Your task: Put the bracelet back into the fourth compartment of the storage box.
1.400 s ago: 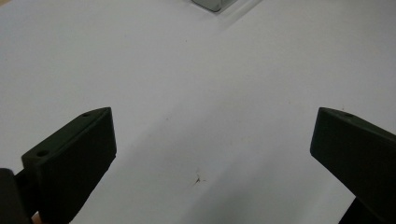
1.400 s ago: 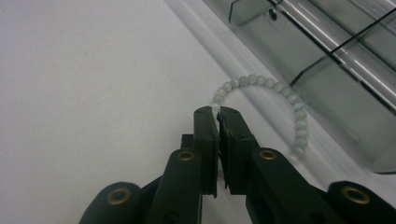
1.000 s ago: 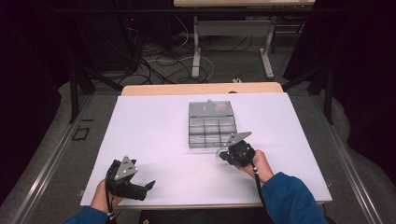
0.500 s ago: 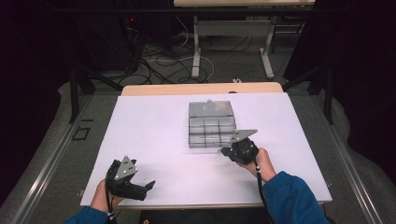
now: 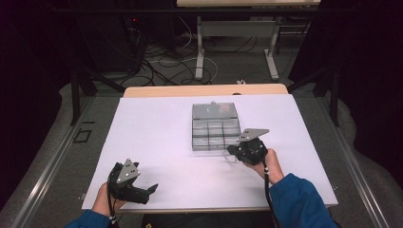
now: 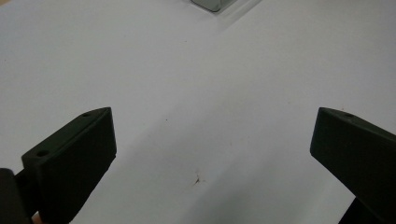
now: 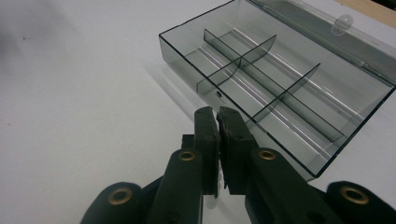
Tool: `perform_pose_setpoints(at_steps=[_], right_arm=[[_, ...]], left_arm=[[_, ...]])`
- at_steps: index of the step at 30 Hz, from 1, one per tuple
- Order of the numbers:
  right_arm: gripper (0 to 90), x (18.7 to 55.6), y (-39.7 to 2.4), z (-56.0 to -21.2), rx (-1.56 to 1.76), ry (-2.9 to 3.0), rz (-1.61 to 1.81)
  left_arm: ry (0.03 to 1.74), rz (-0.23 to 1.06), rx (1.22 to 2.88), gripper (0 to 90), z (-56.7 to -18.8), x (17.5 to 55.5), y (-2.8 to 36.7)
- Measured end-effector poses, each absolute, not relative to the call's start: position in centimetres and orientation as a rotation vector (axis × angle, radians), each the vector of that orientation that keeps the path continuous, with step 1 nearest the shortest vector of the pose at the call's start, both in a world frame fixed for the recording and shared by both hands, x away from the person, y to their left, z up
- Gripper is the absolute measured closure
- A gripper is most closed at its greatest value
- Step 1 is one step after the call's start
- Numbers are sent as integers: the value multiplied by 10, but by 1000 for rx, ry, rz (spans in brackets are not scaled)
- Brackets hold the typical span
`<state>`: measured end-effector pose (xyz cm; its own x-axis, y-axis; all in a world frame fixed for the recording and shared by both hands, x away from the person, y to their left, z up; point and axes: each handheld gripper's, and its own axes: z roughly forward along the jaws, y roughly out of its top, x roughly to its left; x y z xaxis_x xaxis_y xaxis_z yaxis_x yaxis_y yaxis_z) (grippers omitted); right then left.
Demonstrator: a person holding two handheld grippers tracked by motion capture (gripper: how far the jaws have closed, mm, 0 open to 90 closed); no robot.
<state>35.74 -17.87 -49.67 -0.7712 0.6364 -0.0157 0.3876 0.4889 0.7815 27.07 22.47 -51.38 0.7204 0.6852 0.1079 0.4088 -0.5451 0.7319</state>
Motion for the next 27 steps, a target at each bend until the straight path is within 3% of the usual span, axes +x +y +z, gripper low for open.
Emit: perform_pose_setpoints(at_steps=[27], right_arm=[[868,353,-180,-479,822,2360,1210]], left_arm=[[823,508,2215,2,-514,271,225]])
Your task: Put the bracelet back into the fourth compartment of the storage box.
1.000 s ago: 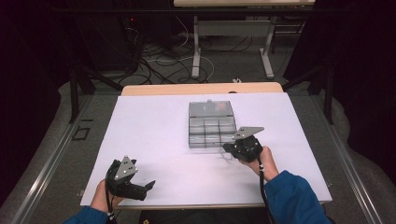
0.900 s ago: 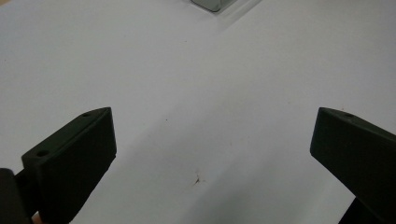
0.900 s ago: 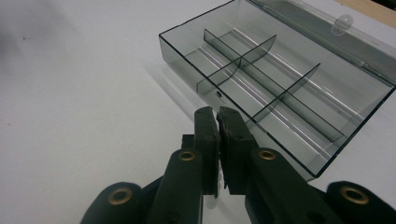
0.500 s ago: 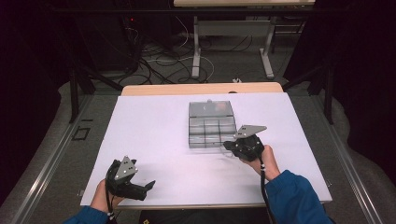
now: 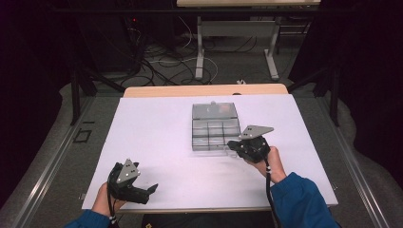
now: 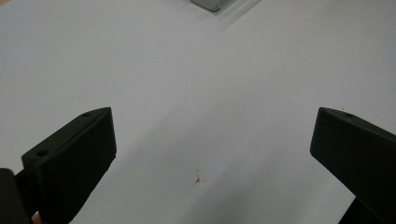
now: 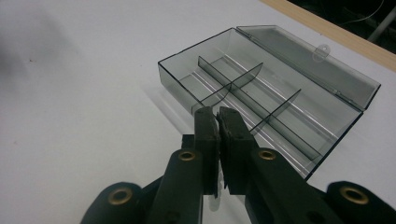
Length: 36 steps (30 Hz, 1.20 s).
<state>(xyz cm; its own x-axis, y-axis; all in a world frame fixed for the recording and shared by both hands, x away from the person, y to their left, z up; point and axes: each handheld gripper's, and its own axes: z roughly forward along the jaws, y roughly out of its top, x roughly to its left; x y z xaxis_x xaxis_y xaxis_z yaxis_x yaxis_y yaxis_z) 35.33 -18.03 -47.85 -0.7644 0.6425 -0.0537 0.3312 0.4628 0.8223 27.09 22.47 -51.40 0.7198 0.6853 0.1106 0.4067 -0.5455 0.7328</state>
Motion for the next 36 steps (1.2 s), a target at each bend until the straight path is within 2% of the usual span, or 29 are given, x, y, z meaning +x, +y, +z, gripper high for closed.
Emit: perform_pose_setpoints(at_steps=[36], right_arm=[[868,360,-168,-457,778,2279,1278]], left_arm=[[822,505,2215,2,-514,271,225]])
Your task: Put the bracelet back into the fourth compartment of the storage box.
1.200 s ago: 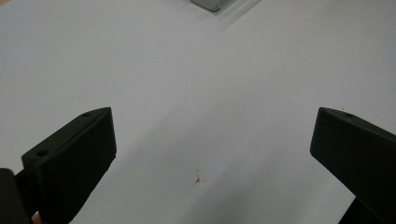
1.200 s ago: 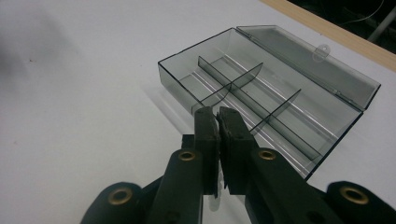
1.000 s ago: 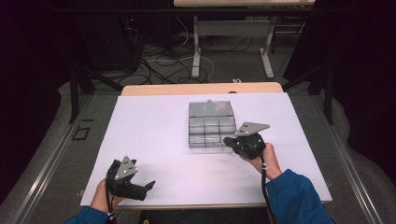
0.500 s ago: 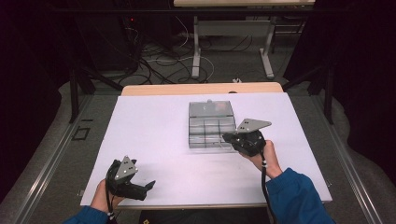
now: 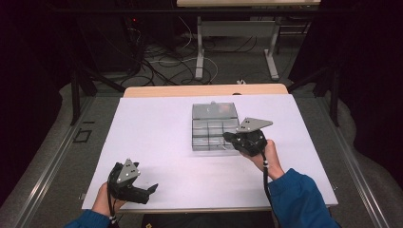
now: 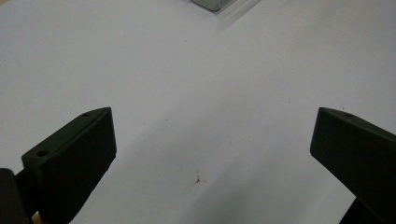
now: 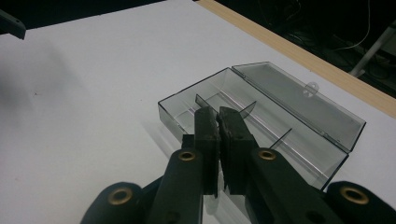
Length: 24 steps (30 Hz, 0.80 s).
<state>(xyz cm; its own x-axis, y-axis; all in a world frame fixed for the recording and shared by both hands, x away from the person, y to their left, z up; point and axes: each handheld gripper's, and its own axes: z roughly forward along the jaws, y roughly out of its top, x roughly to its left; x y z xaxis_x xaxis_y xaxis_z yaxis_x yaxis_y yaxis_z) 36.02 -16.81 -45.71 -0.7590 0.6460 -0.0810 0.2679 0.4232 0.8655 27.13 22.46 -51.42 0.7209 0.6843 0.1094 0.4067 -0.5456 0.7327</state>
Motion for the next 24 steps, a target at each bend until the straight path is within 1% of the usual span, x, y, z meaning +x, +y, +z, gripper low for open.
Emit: perform_pose_setpoints(at_steps=[24], right_arm=[[868,368,-148,-455,736,2281,1290]], left_arm=[[832,501,2218,2,-516,271,224]])
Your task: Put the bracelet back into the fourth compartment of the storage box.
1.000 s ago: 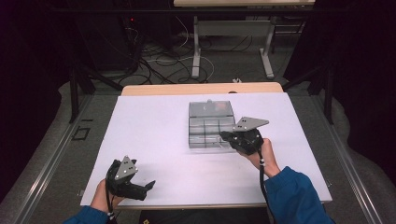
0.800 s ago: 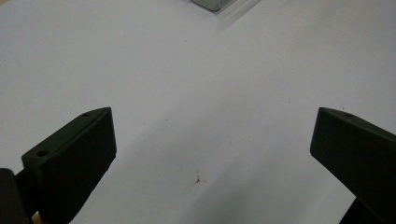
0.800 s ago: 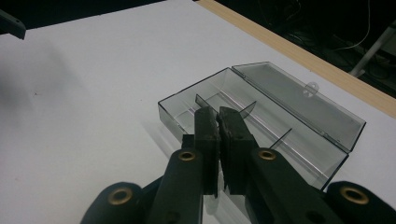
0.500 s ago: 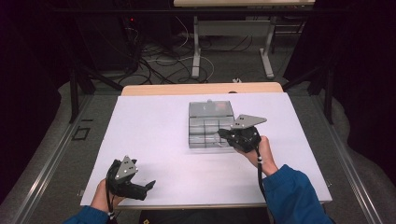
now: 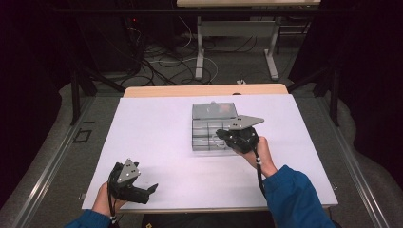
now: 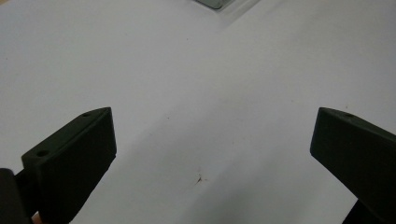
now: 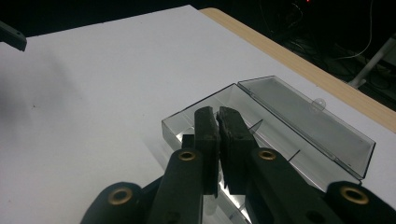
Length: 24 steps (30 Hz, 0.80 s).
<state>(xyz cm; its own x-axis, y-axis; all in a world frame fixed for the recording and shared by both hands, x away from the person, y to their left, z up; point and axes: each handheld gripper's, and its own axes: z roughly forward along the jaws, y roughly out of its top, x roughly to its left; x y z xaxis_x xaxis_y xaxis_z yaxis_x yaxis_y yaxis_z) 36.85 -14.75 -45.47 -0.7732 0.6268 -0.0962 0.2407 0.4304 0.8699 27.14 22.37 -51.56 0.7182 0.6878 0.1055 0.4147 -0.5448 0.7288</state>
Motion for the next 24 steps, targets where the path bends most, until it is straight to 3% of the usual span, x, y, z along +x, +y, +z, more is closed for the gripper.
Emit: perform_pose_setpoints(at_steps=[24], right_arm=[[868,380,-131,-454,740,2266,1285]], left_arm=[[823,513,2222,2,-516,272,224]])
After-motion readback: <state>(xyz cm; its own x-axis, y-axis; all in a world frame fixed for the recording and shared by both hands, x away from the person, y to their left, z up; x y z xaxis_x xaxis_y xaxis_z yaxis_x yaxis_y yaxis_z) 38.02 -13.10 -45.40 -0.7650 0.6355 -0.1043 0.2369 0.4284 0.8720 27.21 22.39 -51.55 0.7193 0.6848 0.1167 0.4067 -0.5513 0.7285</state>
